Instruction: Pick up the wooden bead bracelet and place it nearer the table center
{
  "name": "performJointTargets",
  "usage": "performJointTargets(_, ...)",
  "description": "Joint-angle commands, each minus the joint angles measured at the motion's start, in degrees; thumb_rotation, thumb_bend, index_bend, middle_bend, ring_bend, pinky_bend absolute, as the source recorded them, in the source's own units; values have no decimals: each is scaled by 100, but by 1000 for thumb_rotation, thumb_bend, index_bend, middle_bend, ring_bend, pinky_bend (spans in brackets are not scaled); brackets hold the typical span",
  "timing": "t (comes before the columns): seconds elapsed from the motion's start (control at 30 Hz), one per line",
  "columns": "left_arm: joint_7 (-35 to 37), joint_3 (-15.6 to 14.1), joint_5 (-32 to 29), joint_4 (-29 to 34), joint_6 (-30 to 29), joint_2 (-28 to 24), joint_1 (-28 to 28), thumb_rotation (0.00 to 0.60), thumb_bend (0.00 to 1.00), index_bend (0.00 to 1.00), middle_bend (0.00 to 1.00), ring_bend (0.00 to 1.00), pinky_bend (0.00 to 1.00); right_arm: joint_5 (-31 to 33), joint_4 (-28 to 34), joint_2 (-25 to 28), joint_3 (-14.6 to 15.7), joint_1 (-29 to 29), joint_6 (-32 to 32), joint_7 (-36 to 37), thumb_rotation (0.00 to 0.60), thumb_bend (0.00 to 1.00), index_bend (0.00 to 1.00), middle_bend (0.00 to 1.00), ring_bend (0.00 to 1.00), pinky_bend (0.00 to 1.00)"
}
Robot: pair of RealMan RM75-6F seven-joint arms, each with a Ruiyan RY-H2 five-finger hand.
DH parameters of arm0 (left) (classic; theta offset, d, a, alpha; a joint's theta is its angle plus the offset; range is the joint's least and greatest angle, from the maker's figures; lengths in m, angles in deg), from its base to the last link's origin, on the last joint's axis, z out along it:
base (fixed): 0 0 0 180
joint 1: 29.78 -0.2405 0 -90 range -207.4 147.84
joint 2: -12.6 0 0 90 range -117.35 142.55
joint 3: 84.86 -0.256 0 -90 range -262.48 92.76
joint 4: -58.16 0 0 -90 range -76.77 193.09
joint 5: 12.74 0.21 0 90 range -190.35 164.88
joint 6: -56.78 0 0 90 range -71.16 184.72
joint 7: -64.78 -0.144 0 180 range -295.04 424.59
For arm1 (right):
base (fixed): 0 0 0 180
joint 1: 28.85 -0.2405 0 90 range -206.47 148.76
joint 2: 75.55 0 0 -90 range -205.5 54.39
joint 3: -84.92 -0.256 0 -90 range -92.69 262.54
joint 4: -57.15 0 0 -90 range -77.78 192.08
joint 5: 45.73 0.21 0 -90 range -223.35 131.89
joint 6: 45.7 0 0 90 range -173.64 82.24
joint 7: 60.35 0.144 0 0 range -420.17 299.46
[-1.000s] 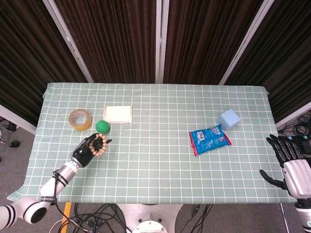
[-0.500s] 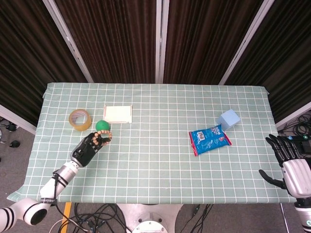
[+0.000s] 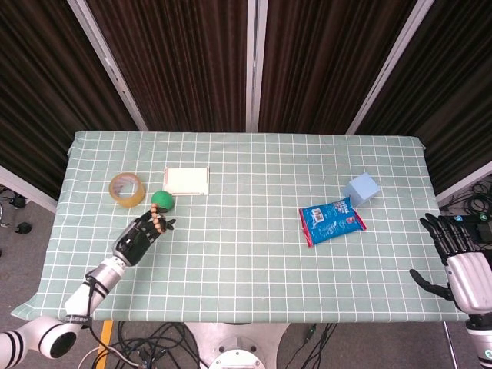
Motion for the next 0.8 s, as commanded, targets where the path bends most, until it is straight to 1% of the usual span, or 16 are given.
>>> performJointTargets(0.03,-35,-4,58,40,44,-15,-4,351,449,351,617,462,85,1,-4,-2,3,5,3,0,600,103,0,48,0,0)
performJointTargets(0.1,-8,-6,108,67,58,-10,-7,355,436,352,640,480,85,-1,-7,-4,6,8,4,7,600,103,0,48,0,0)
performJointTargets(0.13,5,-15,159,71,61,-11,-5,351,411,366,653,495,84,-4,-11,-5,5,8,9,10,600,103,0,48,0,0)
performJointTargets(0.17,-27,-18,187,63,48,-4,-6,334,375,385,658,502,84,-5,-13,-4,4,8,11,11,600,103,0,48,0,0)
performJointTargets(0.2,-89,-18,200,53,23,15,-14,316,345,401,660,504,83,-7,-13,-1,4,9,13,11,600,103,0,48,0,0)
performJointTargets(0.27,-252,-13,221,53,-27,52,-25,234,248,442,661,504,80,-10,-11,6,4,12,20,11,600,103,0,48,0,0)
performJointTargets(0.33,-370,-1,226,62,-73,83,-36,184,200,464,662,504,76,-14,-7,13,3,14,27,9,600,102,0,48,0,0)
performJointTargets(0.37,-423,6,229,70,-79,97,-34,174,192,477,665,504,74,-19,-2,19,2,16,34,7,600,102,0,48,0,0)
performJointTargets(0.47,-508,28,213,89,-65,130,-20,175,191,529,690,509,71,-28,5,27,1,27,60,1,600,103,0,48,0,0)
performJointTargets(0.5,-553,34,225,85,-70,144,-13,195,199,550,705,517,70,-29,6,28,2,30,64,0,600,103,0,48,0,0)
performJointTargets(0.57,-767,42,242,36,-107,199,-4,244,239,587,737,538,69,-33,7,26,9,35,63,1,600,103,0,48,0,0)
performJointTargets(0.67,-1237,52,189,-30,-154,317,-4,259,301,661,793,580,69,-39,9,28,15,41,67,-4,600,102,0,48,0,0)
performJointTargets(0.73,-1528,55,138,-50,-153,378,1,268,334,687,812,597,69,-46,12,30,15,49,84,-8,600,101,0,48,0,0)
performJointTargets(0.8,-1786,58,88,-61,-156,451,1,278,387,697,826,606,69,-53,13,32,15,61,109,-11,600,101,0,48,0,0)
